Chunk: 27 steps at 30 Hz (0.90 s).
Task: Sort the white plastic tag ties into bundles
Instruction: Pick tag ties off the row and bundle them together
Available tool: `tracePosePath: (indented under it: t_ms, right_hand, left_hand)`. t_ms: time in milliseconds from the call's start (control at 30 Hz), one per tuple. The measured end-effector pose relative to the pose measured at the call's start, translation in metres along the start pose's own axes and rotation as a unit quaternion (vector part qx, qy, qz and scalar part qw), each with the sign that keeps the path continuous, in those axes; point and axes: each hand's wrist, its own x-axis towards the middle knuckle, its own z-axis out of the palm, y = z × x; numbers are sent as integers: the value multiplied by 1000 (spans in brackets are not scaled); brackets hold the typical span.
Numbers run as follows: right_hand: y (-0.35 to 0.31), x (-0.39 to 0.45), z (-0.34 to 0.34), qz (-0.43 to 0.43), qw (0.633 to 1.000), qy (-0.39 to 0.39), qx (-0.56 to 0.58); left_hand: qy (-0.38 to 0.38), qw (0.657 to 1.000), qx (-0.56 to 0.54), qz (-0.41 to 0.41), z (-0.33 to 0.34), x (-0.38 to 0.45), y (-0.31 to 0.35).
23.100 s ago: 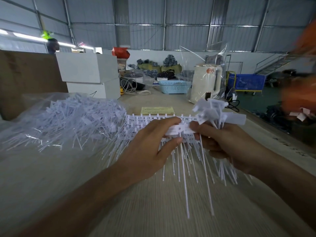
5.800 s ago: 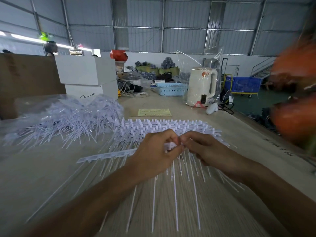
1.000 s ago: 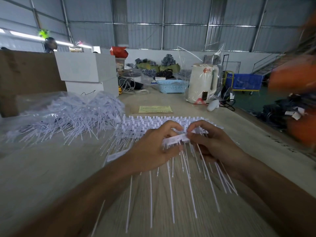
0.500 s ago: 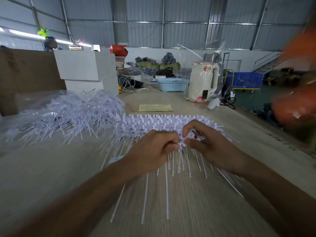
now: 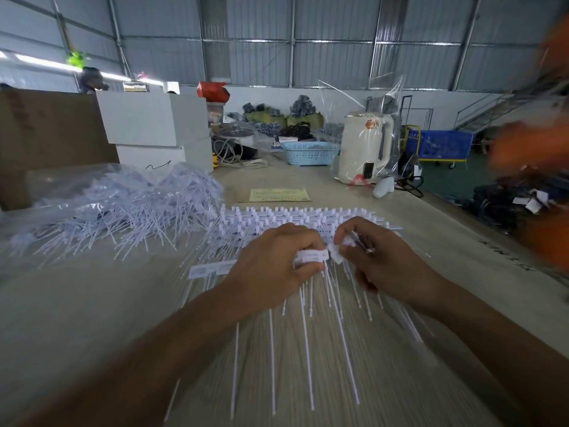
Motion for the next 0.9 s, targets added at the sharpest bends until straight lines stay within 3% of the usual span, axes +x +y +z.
tracePosePath:
  t_ms: [67, 167, 500, 900]
  right_hand:
    - [-2, 1, -3, 16, 998, 44, -50]
    - [-2, 2, -12, 54, 995, 76, 24]
    - [-21, -7, 12, 140, 962, -108, 207]
    - [-17, -2, 6, 127, 962, -47, 238]
  left_hand:
    - [-12, 1000, -9, 2, 1, -1, 2]
    - [10, 999, -30, -5, 3, -1, 6]
    - [52, 998, -31, -9, 5, -3, 15]
    - [13, 992, -122, -28, 6, -1, 10]
